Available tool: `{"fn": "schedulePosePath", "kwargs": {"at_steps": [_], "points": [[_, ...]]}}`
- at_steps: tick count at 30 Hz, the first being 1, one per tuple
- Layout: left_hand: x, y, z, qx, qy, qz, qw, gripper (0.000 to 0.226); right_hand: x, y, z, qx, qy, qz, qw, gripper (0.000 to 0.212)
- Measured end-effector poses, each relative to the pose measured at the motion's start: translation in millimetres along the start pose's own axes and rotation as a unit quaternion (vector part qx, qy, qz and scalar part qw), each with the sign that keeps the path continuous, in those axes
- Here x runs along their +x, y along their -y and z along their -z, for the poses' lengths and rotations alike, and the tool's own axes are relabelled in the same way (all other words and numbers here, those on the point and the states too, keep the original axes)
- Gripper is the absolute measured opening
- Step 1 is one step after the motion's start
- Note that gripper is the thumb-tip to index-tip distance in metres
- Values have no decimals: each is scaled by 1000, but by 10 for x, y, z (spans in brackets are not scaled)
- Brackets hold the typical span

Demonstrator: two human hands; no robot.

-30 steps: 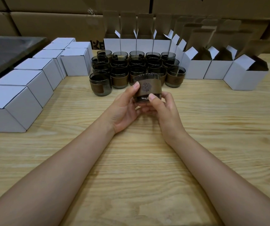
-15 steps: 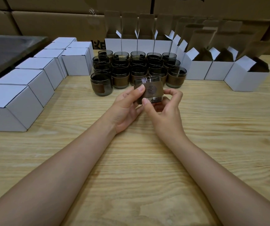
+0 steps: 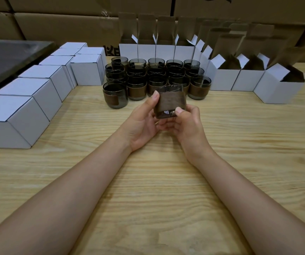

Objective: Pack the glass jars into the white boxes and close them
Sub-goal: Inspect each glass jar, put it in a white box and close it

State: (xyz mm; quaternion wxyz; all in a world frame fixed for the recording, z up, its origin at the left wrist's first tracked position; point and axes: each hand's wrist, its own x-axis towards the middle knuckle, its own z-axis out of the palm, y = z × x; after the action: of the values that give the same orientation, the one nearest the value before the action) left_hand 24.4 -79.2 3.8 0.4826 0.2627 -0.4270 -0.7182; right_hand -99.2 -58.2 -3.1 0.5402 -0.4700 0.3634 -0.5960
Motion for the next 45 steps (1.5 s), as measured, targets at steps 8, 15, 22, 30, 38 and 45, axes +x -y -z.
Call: {"fn": "schedulePosePath", "kwargs": {"at_steps": [8, 15, 22, 30, 38, 45], "points": [[16, 16, 36, 4, -53, -30, 998, 45, -43, -7, 21, -105, -39, 50, 993, 39], [10, 14, 6, 46, -70, -51, 995, 47, -91, -30, 30, -265, -73, 87, 957, 57], [25, 28, 37, 25, -65, -64, 995, 34, -70, -25, 26, -229, -77, 73, 967, 43], [22, -13, 11, 38, -77, -23, 996, 57, -20, 0, 34, -105, -50, 29, 993, 33], [10, -27, -9, 25, -97, -47, 994, 61, -18, -11, 26, -84, -6, -3, 996, 49], [31, -5, 8, 35, -112, -96, 988, 35, -105, -32, -5, -246, -55, 83, 964, 67]]}}
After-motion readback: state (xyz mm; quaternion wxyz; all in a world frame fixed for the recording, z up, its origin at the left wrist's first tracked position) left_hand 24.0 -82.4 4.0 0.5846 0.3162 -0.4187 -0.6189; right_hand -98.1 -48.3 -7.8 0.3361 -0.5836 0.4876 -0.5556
